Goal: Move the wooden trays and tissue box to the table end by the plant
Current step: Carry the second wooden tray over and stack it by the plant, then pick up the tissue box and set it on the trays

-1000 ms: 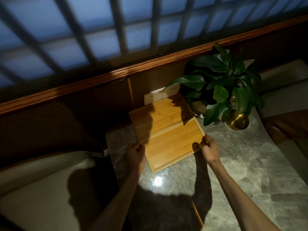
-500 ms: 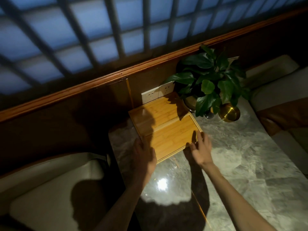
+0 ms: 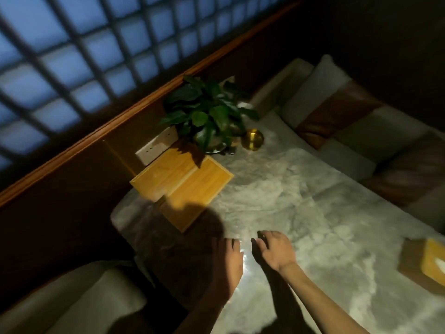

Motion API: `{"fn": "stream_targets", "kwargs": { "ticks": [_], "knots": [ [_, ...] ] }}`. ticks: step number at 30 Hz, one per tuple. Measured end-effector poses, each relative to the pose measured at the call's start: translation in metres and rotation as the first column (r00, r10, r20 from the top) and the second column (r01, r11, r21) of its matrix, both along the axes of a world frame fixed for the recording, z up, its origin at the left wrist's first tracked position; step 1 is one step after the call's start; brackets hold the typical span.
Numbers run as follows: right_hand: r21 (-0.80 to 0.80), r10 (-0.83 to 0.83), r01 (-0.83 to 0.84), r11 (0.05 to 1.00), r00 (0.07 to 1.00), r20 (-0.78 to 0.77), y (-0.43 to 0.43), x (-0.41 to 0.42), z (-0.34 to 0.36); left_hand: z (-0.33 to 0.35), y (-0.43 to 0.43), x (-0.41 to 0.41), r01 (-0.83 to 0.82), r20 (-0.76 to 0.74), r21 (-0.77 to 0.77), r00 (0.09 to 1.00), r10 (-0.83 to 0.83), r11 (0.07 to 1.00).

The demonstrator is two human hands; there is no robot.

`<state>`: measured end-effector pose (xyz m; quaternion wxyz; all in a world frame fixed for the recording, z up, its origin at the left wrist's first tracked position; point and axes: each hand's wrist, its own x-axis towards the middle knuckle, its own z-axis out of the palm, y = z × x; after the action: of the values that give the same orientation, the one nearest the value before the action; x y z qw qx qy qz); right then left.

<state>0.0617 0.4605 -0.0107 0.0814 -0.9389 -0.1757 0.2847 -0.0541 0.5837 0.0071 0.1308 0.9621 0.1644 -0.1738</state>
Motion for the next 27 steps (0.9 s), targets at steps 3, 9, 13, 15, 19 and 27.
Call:
{"fn": "stream_targets", "kwargs": {
  "ticks": [3, 9, 13, 15, 19, 27],
  "knots": [
    [0.065, -0.249, 0.251, 0.966, 0.968, -0.036, -0.077, -0.009, 0.024, 0.012, -0.048, 0.013, 0.113, 0.056, -0.12, 0.993, -0.107, 0.986],
    [0.106, -0.592, 0.587, 0.803, 0.805, 0.027, -0.256, -0.034, 0.057, 0.044, -0.161, 0.046, 0.367, -0.034, 0.027, 0.93, -0.366, 0.93],
    [0.165, -0.726, 0.711, 0.683, 0.685, 0.054, -0.359, -0.058, 0.074, 0.059, -0.235, 0.059, 0.333, -0.01, -0.045, 0.943, -0.334, 0.942],
    [0.202, -0.764, 0.743, 0.638, 0.644, 0.045, -0.401, -0.073, 0.081, 0.067, -0.268, 0.059, 0.3, 0.003, -0.127, 0.953, -0.302, 0.945],
    [0.276, -0.816, 0.783, 0.558, 0.578, 0.013, -0.469, -0.103, 0.082, 0.073, -0.326, 0.056, 0.318, 0.042, -0.167, 0.948, -0.315, 0.933],
    [0.327, -0.867, 0.834, 0.445, 0.492, -0.076, -0.555, -0.141, 0.074, 0.079, -0.392, 0.051, 0.401, -0.039, -0.115, 0.913, -0.407, 0.909]
  ]
}}
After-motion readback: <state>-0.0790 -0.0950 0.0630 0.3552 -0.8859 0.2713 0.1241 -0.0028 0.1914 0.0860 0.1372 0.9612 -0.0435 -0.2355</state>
